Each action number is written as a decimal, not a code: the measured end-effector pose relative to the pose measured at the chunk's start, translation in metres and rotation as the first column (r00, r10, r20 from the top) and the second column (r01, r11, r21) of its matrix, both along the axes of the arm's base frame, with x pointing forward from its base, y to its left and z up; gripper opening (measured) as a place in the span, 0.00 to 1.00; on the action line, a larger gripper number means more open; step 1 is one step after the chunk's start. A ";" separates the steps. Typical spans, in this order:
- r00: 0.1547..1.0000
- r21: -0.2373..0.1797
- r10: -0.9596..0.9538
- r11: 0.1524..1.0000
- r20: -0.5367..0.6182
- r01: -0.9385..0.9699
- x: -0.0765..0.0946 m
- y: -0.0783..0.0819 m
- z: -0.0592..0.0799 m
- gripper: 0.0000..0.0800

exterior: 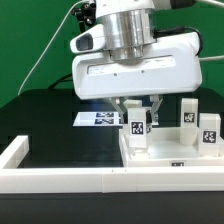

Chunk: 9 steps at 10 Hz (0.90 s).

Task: Assemble square table

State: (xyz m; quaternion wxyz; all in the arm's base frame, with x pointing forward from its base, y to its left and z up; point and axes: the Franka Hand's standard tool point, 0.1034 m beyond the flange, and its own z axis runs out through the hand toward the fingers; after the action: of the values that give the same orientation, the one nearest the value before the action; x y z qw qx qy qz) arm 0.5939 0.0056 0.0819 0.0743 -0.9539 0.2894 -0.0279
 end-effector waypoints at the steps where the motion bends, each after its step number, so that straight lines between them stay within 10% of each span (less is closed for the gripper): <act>1: 0.989 0.019 -0.145 0.989 -0.018 0.145 0.001 0.000 0.000 0.37; 9: 0.875 0.064 -0.475 0.874 -0.092 0.481 0.018 0.001 0.001 0.37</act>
Offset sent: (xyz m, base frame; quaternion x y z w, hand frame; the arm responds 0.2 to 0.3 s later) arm 0.0204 -0.0066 -0.0093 -0.0044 -0.0111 0.2260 0.9741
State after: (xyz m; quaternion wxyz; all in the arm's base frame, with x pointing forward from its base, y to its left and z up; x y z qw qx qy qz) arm 0.6117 0.0068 0.0833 0.0951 -0.8491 0.5196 0.0019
